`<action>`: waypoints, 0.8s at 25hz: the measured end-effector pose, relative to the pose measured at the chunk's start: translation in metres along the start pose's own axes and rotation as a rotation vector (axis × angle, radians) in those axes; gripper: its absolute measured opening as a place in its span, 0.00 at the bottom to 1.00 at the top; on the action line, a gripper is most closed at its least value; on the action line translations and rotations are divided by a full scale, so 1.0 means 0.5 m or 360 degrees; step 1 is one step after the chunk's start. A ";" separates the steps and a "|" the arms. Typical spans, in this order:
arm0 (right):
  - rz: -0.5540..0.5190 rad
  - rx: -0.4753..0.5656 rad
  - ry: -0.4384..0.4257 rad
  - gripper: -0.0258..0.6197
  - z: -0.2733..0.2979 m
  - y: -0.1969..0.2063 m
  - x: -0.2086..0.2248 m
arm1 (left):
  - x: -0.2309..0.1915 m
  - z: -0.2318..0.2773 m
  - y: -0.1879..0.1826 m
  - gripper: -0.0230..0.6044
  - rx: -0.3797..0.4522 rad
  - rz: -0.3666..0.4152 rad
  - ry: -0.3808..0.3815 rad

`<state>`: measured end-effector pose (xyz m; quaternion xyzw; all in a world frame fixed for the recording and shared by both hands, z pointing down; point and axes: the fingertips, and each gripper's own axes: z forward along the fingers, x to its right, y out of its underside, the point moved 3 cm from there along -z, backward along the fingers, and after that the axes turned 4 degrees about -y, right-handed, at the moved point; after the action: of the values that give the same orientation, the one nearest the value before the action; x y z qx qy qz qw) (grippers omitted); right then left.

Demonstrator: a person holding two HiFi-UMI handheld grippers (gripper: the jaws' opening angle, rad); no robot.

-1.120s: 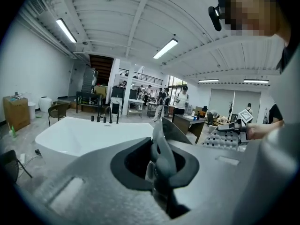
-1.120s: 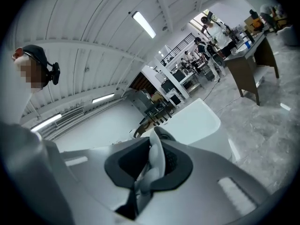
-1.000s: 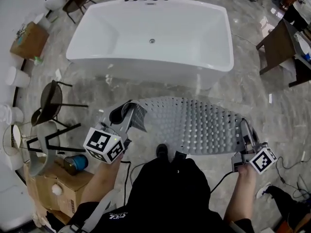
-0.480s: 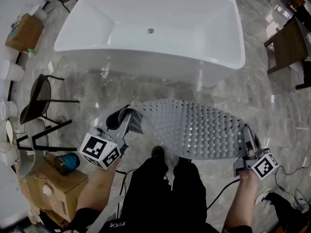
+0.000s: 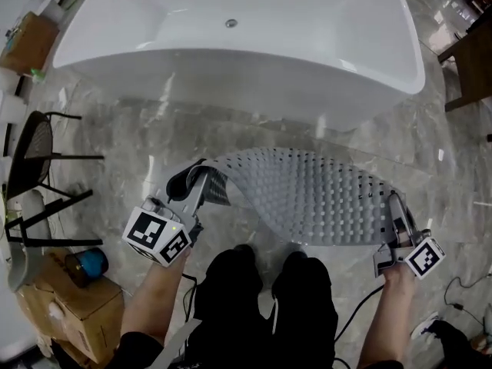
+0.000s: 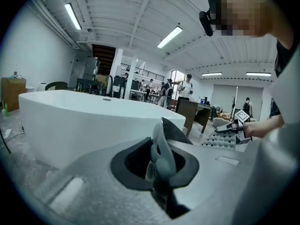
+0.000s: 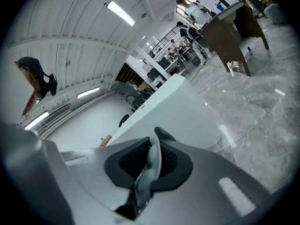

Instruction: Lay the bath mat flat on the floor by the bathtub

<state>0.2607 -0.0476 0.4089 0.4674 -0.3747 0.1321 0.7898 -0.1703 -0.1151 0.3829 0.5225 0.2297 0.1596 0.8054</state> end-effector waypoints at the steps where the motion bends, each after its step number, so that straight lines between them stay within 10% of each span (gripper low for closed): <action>1: 0.0008 -0.0009 -0.0003 0.06 0.013 0.020 0.032 | -0.008 0.016 0.033 0.07 -0.0007 0.0001 0.0006; 12: 0.0070 -0.0002 -0.0006 0.06 0.143 0.179 0.330 | -0.088 0.221 0.302 0.07 -0.0003 0.0096 0.0079; 20: 0.0006 0.0045 -0.0096 0.07 0.236 0.157 0.383 | -0.136 0.322 0.315 0.07 0.0005 0.0161 0.0095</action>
<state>0.2926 -0.1319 0.6293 0.4816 -0.3974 0.1247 0.7711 -0.1436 -0.2092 0.5970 0.5297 0.2272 0.2154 0.7883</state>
